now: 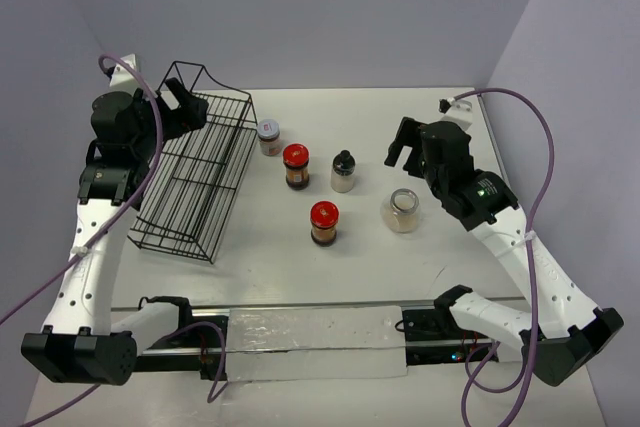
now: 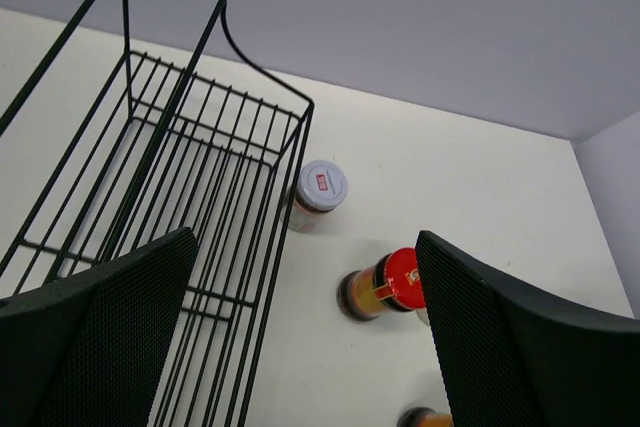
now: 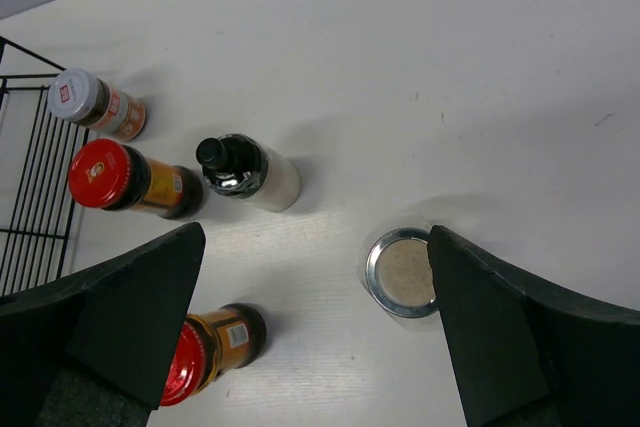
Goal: Organize the condiment bottles
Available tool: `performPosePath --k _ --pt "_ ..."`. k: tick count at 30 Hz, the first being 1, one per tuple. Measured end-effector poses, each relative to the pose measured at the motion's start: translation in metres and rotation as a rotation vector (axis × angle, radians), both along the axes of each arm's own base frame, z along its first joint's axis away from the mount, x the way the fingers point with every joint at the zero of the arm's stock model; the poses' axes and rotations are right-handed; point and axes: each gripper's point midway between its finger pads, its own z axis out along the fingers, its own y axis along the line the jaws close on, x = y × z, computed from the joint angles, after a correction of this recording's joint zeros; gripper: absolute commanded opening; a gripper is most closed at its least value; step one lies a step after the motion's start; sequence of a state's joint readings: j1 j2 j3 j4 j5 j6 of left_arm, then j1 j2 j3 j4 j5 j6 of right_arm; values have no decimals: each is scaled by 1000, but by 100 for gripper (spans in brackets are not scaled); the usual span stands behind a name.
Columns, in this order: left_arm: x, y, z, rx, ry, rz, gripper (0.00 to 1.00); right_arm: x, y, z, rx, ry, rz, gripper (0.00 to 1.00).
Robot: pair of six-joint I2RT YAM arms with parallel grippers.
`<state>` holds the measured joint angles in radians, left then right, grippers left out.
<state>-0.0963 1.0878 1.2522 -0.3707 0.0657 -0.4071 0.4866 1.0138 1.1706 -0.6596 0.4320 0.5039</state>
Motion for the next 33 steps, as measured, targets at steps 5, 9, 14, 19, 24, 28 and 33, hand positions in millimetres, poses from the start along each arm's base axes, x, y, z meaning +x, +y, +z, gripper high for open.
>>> performPosePath --k 5,9,14,19,24,28,33 --pt "11 -1 -4 2 15 1 99 2 1 5 8 -20 2 100" --pt "17 3 -17 4 55 30 100 -1 -1 9 14 -33 1 100" --pt "19 7 -18 16 65 87 99 -6 -3 18 29 -61 3 100" --pt "23 -28 -7 62 47 64 100 -15 -6 18 38 -69 9 100" --pt "26 -96 2 100 47 -42 99 -24 -8 23 59 -87 23 100" --pt "45 -136 -6 111 97 -74 99 -32 -12 32 73 -114 22 100" --pt "56 -152 -44 176 210 -50 99 -42 -17 32 85 -136 24 100"
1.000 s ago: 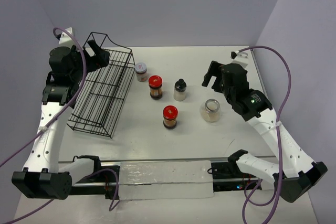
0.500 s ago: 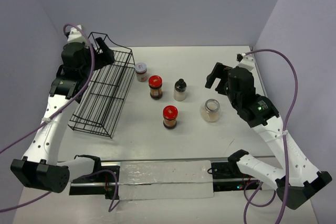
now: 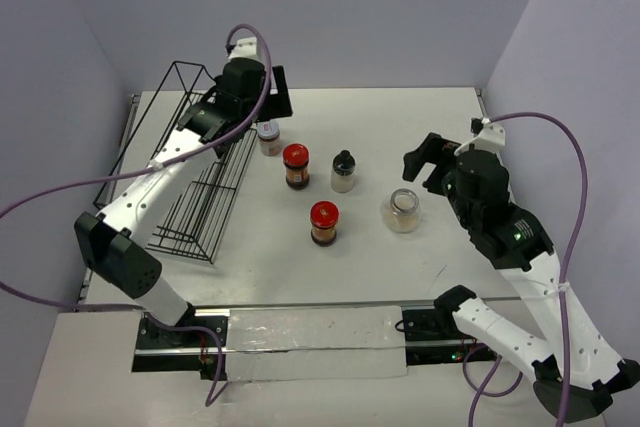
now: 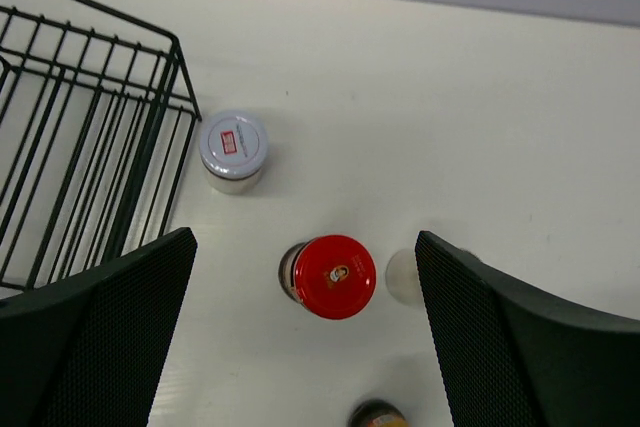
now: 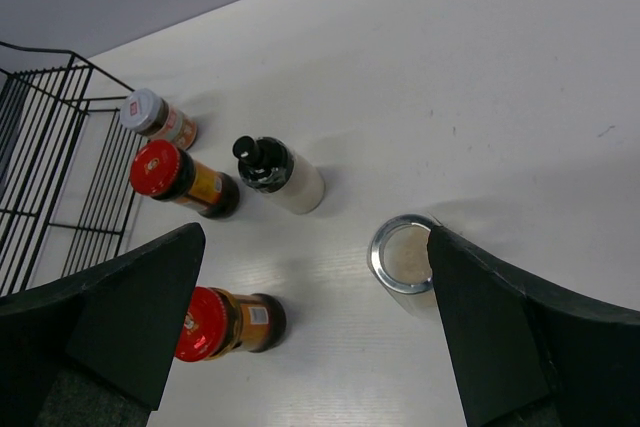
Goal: Organize the condiment bottles
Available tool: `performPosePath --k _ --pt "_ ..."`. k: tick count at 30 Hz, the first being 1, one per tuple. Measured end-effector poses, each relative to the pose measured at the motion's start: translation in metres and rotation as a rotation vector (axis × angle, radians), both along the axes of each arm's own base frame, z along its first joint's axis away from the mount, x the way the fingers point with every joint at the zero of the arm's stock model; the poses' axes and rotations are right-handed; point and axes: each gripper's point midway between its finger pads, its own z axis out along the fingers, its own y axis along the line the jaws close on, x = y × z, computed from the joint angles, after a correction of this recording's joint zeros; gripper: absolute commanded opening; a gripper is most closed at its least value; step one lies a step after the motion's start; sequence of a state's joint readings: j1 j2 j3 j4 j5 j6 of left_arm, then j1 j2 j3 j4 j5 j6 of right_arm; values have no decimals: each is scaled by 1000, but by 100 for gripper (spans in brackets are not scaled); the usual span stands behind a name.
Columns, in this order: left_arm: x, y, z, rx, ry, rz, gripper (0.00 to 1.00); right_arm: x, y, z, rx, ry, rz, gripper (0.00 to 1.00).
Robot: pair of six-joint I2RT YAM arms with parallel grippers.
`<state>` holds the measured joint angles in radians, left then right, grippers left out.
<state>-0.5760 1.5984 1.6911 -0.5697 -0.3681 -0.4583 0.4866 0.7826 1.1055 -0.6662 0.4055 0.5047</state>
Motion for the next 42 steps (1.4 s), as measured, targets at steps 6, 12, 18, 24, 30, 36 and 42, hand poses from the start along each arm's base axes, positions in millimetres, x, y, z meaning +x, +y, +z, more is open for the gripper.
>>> performPosePath --k 6,12,18,24,30,36,42 --pt "-13 -26 -28 52 74 -53 100 -3 2 -16 -10 34 20 100" --pt "-10 -46 -50 66 130 -64 97 -3 7 -19 -9 46 41 100" --pt "-9 -63 -101 145 225 -30 98 -5 4 -16 -30 34 48 100" --pt "-16 -71 -108 149 234 -25 98 4 12 -13 -67 51 82 100" --pt "-16 -68 -110 154 237 -20 98 9 17 -18 -84 74 103 100" --pt "-16 -68 -111 156 239 -20 98 9 17 -15 -82 60 100 100" --pt "-15 -70 -118 166 251 -22 98 11 16 -9 -77 35 93 100"
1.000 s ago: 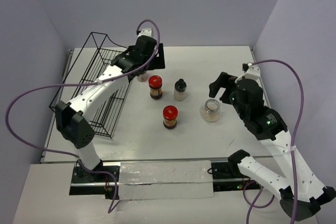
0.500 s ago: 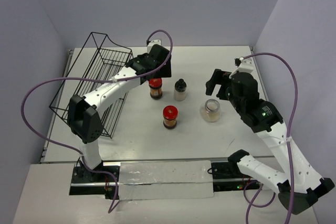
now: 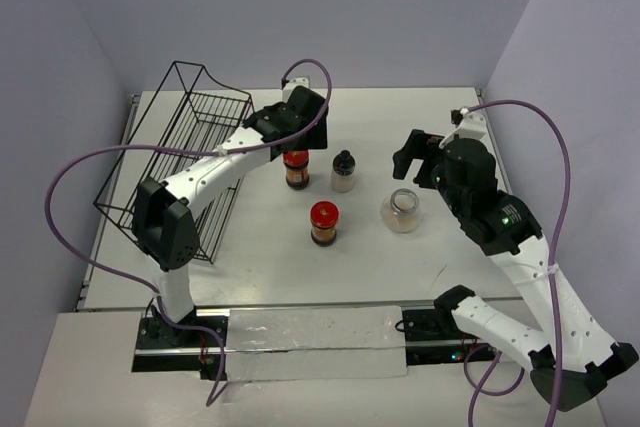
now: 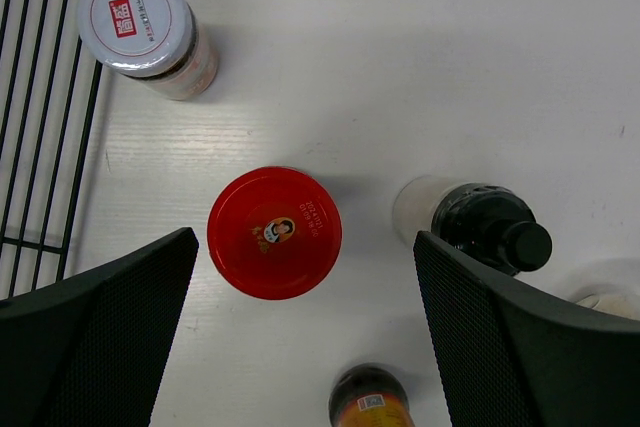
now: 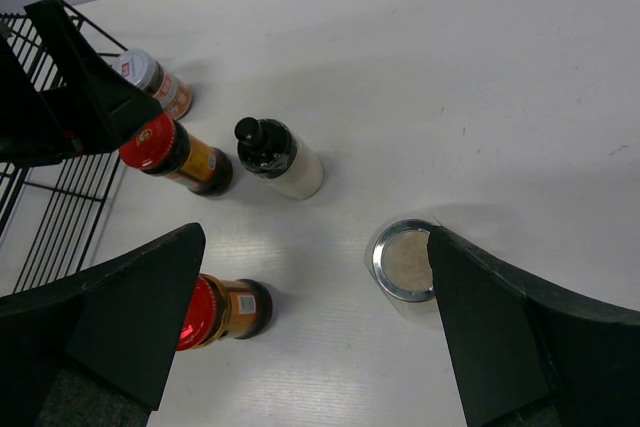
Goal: Organize the condiment bottles
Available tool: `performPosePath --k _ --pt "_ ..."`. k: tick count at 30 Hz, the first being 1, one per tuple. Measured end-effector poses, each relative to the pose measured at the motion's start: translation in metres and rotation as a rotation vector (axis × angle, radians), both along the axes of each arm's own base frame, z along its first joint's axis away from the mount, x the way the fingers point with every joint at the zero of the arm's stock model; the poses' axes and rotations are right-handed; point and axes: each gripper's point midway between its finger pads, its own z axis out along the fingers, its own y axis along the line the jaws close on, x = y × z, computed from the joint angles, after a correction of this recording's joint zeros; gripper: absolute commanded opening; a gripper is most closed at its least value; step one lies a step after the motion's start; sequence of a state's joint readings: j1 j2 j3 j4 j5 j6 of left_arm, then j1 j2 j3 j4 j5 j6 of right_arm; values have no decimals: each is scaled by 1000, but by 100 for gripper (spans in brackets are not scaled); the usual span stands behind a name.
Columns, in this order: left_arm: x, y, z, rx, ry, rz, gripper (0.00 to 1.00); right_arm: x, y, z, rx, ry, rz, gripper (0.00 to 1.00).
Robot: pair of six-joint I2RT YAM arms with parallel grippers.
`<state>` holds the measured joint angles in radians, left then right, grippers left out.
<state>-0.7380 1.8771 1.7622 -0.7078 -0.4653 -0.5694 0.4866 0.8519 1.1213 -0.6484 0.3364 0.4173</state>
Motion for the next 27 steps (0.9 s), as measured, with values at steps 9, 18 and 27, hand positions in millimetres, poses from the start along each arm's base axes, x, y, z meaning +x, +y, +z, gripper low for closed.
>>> performPosePath --k 9,18,27 --pt "5 3 -22 53 33 25 98 0 0 2 3 -6 1 100" --pt "7 6 -24 43 31 56 99 1 1 -4 10 -8 3 100" --pt "2 10 -38 51 58 76 99 -2 3 -12 16 8 14 100"
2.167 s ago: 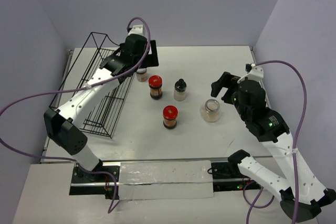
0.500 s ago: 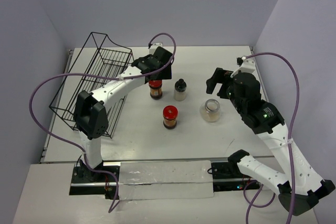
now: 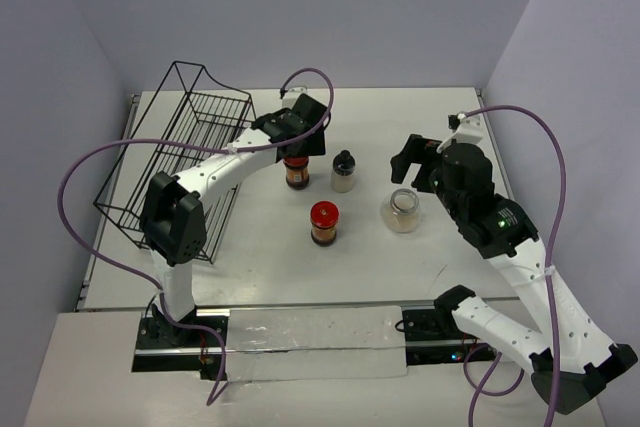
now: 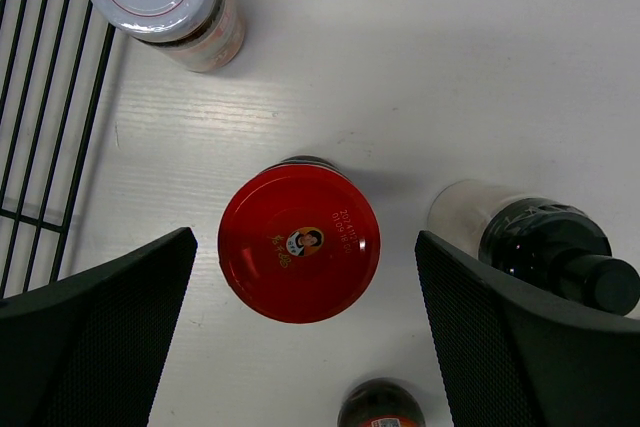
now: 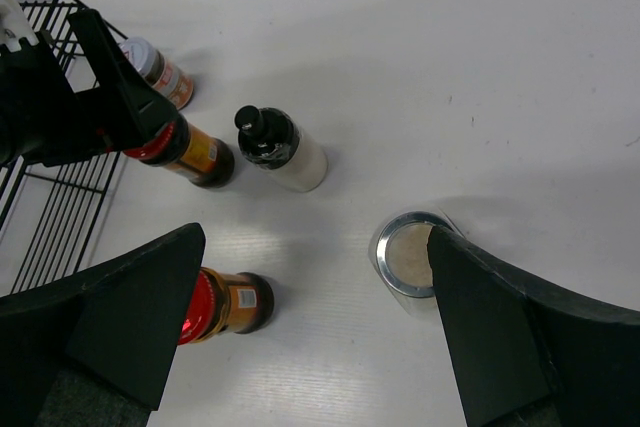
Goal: Organize the condiment bottles
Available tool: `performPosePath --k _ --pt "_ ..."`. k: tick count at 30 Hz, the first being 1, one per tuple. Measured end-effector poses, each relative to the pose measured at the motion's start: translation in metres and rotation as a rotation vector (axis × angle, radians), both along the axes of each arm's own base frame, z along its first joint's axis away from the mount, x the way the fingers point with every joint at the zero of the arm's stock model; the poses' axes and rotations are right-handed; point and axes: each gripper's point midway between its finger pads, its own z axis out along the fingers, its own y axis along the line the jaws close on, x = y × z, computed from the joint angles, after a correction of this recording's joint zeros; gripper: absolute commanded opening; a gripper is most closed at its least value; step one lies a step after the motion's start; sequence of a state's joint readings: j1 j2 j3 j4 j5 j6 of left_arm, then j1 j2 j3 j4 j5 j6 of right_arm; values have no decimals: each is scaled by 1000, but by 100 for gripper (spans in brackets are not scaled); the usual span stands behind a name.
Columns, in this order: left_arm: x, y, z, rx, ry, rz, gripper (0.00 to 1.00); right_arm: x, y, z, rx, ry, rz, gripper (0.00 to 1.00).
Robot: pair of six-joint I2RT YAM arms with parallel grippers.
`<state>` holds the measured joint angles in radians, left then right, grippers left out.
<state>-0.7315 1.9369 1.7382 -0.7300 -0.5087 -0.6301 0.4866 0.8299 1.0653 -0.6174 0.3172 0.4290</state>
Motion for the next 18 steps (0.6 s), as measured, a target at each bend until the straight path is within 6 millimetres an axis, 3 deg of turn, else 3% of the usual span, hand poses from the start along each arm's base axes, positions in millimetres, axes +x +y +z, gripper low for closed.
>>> performPosePath --k 7,18 --pt "0 0 -2 -2 3 5 99 -1 2 1 5 -1 11 100" --pt "4 4 -25 57 25 23 99 -1 2 1 6 0 14 100"
